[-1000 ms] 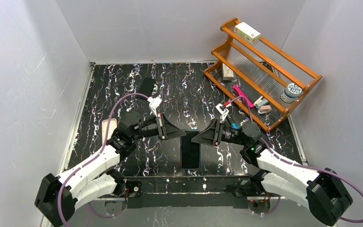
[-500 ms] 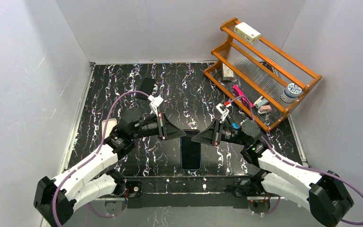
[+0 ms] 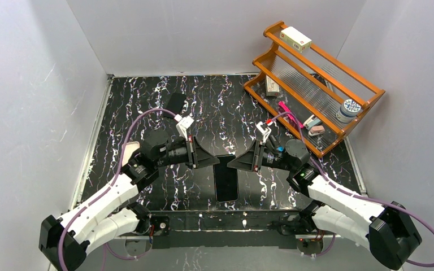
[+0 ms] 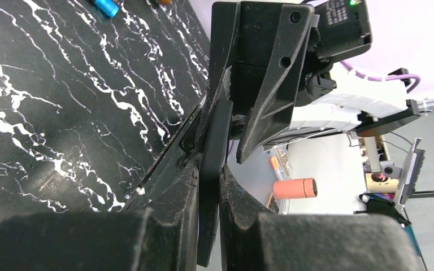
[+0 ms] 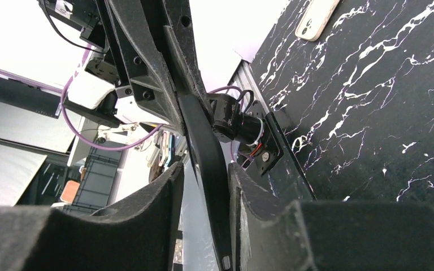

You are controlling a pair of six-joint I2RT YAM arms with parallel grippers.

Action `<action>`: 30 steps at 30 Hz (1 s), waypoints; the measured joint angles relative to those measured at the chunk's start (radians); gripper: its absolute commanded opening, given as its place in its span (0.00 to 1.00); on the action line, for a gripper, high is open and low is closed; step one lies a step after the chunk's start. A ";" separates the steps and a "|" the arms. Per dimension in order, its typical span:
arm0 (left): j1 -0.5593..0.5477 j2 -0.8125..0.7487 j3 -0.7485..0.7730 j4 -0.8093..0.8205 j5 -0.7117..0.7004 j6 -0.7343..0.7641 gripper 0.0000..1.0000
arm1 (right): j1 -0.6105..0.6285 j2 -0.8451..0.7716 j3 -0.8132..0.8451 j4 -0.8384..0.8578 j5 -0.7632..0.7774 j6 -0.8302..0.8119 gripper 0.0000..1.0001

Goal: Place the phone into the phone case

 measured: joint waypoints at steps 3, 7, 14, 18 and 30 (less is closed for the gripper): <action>0.000 -0.024 -0.039 0.052 -0.012 -0.045 0.00 | -0.001 0.001 -0.003 0.013 0.000 0.005 0.44; 0.003 -0.027 -0.127 0.174 -0.020 -0.165 0.00 | -0.003 0.029 -0.039 0.082 -0.011 0.025 0.48; 0.005 -0.021 -0.164 0.195 -0.103 -0.212 0.00 | -0.006 0.107 -0.126 0.199 -0.057 0.051 0.42; 0.006 -0.021 -0.183 0.207 -0.144 -0.225 0.00 | -0.006 0.133 -0.165 0.237 -0.059 0.060 0.12; 0.008 0.004 -0.169 0.094 -0.187 -0.184 0.61 | -0.005 0.151 -0.192 0.306 0.053 0.128 0.01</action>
